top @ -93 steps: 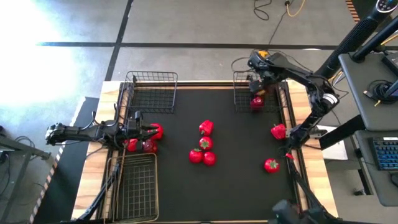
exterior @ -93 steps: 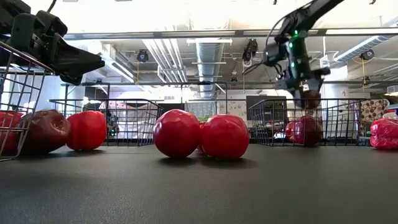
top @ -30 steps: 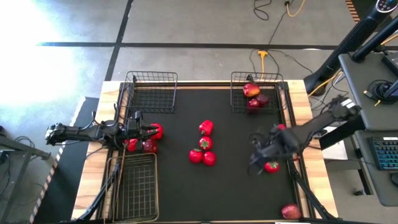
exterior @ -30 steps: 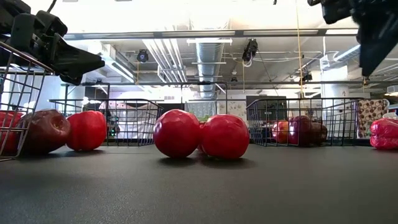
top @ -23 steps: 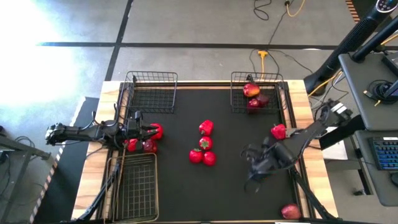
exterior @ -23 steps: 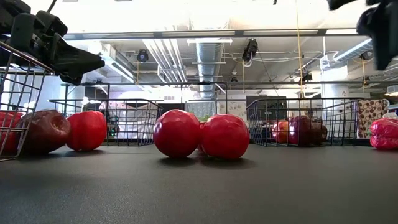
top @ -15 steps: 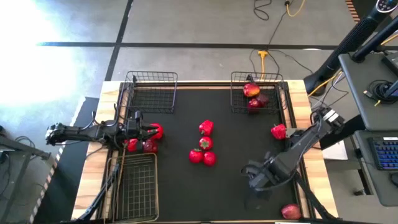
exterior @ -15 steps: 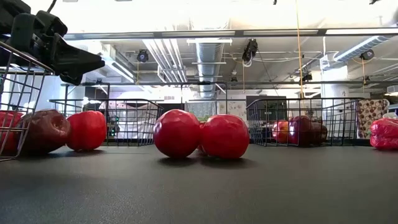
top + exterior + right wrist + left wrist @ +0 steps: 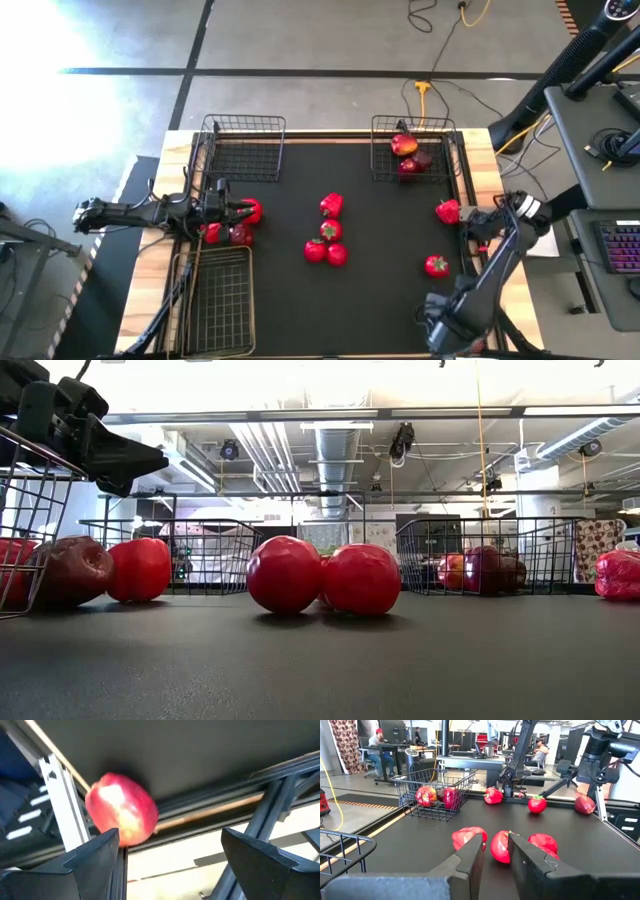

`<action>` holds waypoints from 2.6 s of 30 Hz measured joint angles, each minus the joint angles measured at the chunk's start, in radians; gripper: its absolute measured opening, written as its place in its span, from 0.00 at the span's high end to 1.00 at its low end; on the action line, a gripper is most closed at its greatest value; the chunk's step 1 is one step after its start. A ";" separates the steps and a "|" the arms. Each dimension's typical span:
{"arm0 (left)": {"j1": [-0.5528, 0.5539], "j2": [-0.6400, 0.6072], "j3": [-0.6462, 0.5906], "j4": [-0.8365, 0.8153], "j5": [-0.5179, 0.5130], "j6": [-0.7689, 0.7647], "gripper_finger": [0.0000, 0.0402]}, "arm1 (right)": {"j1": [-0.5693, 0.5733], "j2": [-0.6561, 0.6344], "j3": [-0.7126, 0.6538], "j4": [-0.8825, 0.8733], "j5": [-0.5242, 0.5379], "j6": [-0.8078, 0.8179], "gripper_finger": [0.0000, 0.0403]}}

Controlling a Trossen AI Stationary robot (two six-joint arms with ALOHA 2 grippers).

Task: Sort produce into baskets
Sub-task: Put the apple into the right black wire basket

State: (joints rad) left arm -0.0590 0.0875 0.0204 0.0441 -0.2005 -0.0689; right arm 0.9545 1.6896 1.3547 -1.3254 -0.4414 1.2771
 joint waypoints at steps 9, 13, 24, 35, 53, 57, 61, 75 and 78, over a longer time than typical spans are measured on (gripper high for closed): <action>0.000 0.000 0.000 0.000 0.000 0.000 0.81 | 0.110 0.107 0.029 0.005 -0.050 -0.105 0.15; 0.000 0.000 0.000 0.000 0.000 0.000 0.81 | 0.121 0.140 0.049 0.009 -0.090 -0.133 0.15; 0.000 0.000 0.000 0.000 0.000 0.000 0.81 | 0.145 0.182 0.047 0.118 -0.087 -0.197 0.15; 0.000 0.000 0.000 0.000 0.000 0.000 0.81 | 0.154 0.208 0.032 0.164 0.003 -0.243 0.15; 0.000 0.000 0.000 0.000 0.000 0.000 0.81 | 0.160 0.309 0.030 0.138 0.015 -0.161 0.33; 0.000 0.000 0.000 0.000 0.000 0.000 0.81 | 0.147 0.265 0.027 0.054 0.084 -0.088 0.33; 0.000 0.000 0.000 0.000 0.000 0.000 0.81 | 0.092 0.184 0.028 -0.010 0.219 -0.002 0.33; 0.000 0.000 0.000 0.001 0.000 0.000 0.81 | -0.470 -0.286 -0.002 -0.240 0.934 -0.125 0.33; 0.000 0.001 0.000 0.003 0.000 0.000 0.81 | -0.672 -0.350 -0.010 -0.226 1.034 -0.265 0.33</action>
State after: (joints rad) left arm -0.0592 0.0883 0.0204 0.0471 -0.2001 -0.0689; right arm 0.2821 1.3397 1.3452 -1.5510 0.5924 1.0121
